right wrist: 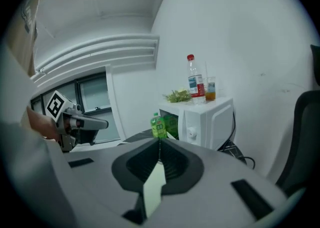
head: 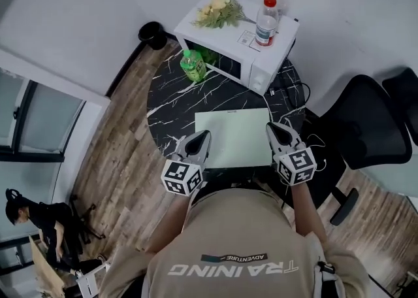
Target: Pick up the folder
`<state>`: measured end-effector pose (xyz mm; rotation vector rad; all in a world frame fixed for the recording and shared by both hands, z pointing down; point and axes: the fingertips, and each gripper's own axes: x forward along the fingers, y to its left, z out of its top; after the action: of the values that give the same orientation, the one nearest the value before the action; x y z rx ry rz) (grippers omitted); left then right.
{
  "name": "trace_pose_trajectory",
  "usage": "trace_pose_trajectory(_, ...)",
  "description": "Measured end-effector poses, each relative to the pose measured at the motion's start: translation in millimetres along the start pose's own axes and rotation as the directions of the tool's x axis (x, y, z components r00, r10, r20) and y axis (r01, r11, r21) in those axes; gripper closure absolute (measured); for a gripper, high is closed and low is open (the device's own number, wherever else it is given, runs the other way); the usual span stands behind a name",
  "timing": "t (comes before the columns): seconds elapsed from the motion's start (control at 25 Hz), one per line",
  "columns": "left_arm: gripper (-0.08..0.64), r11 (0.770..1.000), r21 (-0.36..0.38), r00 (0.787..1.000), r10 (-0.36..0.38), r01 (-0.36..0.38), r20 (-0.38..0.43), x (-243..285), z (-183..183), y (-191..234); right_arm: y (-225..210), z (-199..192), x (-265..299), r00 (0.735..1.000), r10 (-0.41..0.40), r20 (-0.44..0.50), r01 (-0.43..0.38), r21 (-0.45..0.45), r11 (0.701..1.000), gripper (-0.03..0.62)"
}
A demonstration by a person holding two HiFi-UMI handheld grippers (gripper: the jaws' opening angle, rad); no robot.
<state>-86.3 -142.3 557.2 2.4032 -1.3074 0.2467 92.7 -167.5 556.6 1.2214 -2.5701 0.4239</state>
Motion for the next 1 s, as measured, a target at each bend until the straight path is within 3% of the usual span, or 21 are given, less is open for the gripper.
trace_pose_trajectory(0.28,0.554,0.997,-0.065,0.997,-0.045,0.041,-0.061,12.5,-18.0,48.8,2.2,-15.8,28.8,0.984,-0.083,-0.155,0.084,0.001,0.996,0.581)
trace_pose_trajectory(0.48,0.554,0.992,-0.127,0.988,-0.028,0.009,-0.154,14.2,-61.2,87.8,5.2,-24.8,50.8,0.972,-0.123,-0.2,0.128,0.012,0.992,0.581)
trace_pose_trajectory(0.64,0.551,0.975,-0.223,0.973,-0.048,-0.004,-0.226,21.6,-94.4,96.7,-15.3,-50.2,55.2,0.954,-0.154,-0.257,0.166,0.027,0.986,0.581)
trace_pose_trajectory(0.8,0.467,0.953,-0.299,0.959,-0.033,-0.055,-0.282,29.2,-112.9,106.4,-40.8,-89.3,56.3,0.928,-0.138,-0.347,0.171,0.067,0.983,0.578)
trace_pose_trajectory(0.84,0.397,0.943,-0.326,0.952,-0.035,-0.069,-0.304,31.9,-118.9,106.9,-47.3,-102.1,55.7,0.917,-0.125,-0.379,0.173,0.094,0.981,0.538)
trace_pose_trajectory(0.88,0.333,0.934,-0.346,0.943,-0.036,-0.086,-0.332,33.8,-126.4,107.4,-52.8,-115.7,54.6,0.905,-0.107,-0.412,0.174,0.129,0.976,0.42)
trace_pose_trajectory(0.92,0.313,0.928,-0.357,0.931,-0.033,-0.106,-0.363,34.9,-135.4,108.2,-57.5,-128.9,53.2,0.894,-0.086,-0.44,0.176,0.168,0.97,0.382)
trace_pose_trajectory(1.0,0.301,0.916,-0.375,0.907,-0.031,-0.143,-0.42,35.8,-154.0,109.5,-66.2,-150.3,50.5,0.879,-0.041,-0.475,0.176,0.244,0.954,0.37)
